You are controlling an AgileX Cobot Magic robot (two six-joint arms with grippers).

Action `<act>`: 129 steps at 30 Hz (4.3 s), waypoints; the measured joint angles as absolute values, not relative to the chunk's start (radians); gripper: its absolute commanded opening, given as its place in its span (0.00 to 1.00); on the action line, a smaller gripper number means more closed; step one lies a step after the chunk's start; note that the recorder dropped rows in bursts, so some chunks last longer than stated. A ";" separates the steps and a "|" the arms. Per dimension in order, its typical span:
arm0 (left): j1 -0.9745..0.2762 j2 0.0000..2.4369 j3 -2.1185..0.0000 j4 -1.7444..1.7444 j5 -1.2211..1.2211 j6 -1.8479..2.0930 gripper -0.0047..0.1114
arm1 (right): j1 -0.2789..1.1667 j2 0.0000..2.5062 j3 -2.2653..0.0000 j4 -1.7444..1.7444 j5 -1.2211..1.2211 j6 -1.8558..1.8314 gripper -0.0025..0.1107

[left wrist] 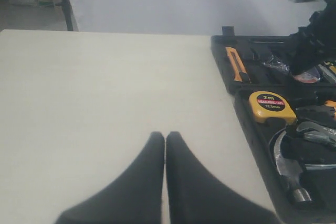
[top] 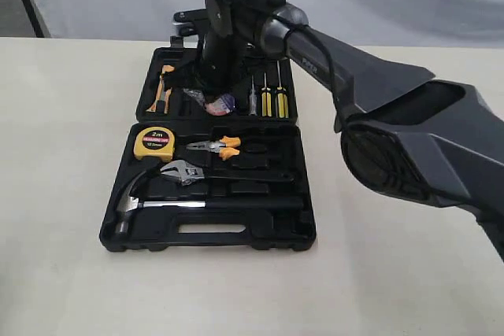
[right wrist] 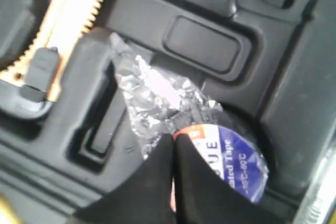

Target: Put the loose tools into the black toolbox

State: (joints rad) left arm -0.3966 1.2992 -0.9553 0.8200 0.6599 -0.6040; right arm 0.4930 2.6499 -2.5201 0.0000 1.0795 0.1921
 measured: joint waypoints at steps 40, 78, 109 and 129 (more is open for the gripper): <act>-0.397 1.299 -0.955 0.820 0.660 -0.604 0.05 | 0.042 1.017 -0.915 -0.081 1.040 0.238 0.03; -0.397 1.299 -0.955 0.820 0.660 -0.604 0.05 | 0.038 0.008 -0.264 -0.465 0.488 0.292 0.03; -0.397 1.299 -0.955 0.820 0.660 -0.604 0.05 | -0.062 0.006 -0.030 -0.135 0.417 0.281 0.03; -0.397 1.299 -0.955 0.820 0.660 -0.604 0.05 | -0.062 0.006 -0.003 -0.128 0.350 0.194 0.03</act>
